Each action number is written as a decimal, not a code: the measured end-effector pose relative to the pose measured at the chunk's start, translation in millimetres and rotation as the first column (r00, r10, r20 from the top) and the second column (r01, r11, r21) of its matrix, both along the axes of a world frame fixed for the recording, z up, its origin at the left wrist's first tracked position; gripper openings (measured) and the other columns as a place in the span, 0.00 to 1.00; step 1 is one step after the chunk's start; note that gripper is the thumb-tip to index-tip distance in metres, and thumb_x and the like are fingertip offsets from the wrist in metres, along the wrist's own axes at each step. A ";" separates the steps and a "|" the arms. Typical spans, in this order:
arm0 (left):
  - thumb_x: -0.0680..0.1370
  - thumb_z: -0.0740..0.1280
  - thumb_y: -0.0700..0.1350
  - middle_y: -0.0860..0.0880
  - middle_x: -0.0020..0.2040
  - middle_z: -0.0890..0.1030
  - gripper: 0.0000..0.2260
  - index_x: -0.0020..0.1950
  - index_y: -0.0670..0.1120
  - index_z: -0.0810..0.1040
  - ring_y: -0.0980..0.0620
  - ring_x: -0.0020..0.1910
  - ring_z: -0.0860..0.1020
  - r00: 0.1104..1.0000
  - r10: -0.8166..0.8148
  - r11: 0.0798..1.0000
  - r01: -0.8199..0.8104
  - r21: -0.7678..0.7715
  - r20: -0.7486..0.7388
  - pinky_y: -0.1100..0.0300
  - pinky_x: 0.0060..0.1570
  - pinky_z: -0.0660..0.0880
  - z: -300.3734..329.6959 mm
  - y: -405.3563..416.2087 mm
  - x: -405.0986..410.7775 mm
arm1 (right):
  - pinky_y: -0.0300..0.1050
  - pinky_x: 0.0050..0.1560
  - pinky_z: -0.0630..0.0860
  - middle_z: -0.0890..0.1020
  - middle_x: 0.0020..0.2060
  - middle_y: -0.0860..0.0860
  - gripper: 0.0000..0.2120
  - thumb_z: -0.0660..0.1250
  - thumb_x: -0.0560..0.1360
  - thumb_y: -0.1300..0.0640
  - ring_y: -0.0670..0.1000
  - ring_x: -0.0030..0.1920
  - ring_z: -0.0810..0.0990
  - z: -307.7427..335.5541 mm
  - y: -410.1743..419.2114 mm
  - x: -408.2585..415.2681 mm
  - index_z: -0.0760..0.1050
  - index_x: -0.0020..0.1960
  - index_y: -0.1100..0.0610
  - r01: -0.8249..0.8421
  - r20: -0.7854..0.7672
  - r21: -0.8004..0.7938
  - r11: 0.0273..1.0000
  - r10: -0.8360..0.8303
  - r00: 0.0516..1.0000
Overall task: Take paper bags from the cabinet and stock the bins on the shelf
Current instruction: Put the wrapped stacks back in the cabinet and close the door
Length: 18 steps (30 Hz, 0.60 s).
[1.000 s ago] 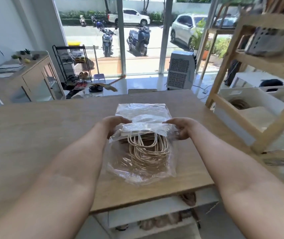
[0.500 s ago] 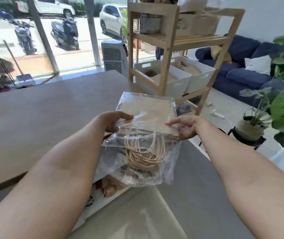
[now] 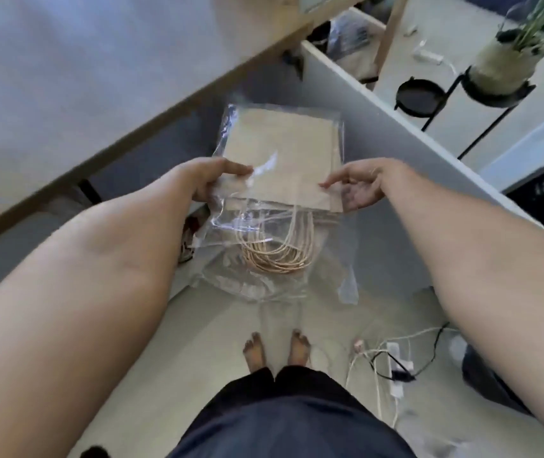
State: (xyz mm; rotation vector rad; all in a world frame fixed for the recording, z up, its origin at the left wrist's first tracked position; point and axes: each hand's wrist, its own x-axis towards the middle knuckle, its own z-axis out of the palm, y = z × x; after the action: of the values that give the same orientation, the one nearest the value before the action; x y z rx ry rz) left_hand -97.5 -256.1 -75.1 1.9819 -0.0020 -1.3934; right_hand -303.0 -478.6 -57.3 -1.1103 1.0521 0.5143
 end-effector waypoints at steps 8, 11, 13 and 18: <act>0.70 0.73 0.49 0.52 0.31 0.82 0.12 0.49 0.47 0.77 0.54 0.28 0.80 0.990 0.104 0.994 -0.107 -0.019 -0.097 0.59 0.35 0.79 -77.7 32.6 -38.4 | 0.41 0.38 0.79 0.85 0.30 0.49 0.03 0.69 0.72 0.60 0.48 0.34 0.84 -99.5 32.3 1.6 0.75 0.43 0.56 -0.033 -0.110 0.101 0.994 0.044 0.993; 0.72 0.72 0.46 0.52 0.33 0.83 0.11 0.52 0.47 0.77 0.56 0.27 0.81 0.967 0.225 0.971 -0.232 -0.052 -0.116 0.61 0.27 0.79 -109.0 47.6 -37.9 | 0.41 0.49 0.76 0.85 0.31 0.49 0.03 0.67 0.75 0.59 0.48 0.37 0.83 -133.4 44.3 14.3 0.77 0.42 0.56 -0.023 -0.123 0.105 0.994 0.036 0.992; 0.71 0.74 0.45 0.50 0.39 0.83 0.15 0.56 0.46 0.77 0.55 0.31 0.83 0.948 0.299 0.949 -0.307 -0.073 -0.105 0.60 0.30 0.79 -124.7 57.8 -36.1 | 0.43 0.46 0.79 0.84 0.35 0.50 0.02 0.67 0.74 0.59 0.49 0.39 0.82 -151.3 51.3 28.1 0.77 0.45 0.57 -0.010 -0.117 0.112 0.994 0.024 0.993; 0.71 0.73 0.44 0.49 0.45 0.84 0.16 0.57 0.45 0.78 0.50 0.44 0.81 0.887 0.437 0.879 -0.456 -0.142 -0.148 0.55 0.48 0.79 -152.4 91.2 -15.6 | 0.44 0.40 0.81 0.83 0.36 0.50 0.03 0.69 0.72 0.59 0.49 0.36 0.82 -175.1 67.1 80.1 0.76 0.46 0.58 -0.060 -0.075 0.075 0.995 0.065 0.995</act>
State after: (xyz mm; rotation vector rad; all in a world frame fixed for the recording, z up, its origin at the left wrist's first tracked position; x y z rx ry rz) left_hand -113.1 -164.8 -227.5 1.6246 0.3550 -1.1511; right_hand -222.9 -411.5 -232.4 -1.0687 1.0599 0.6450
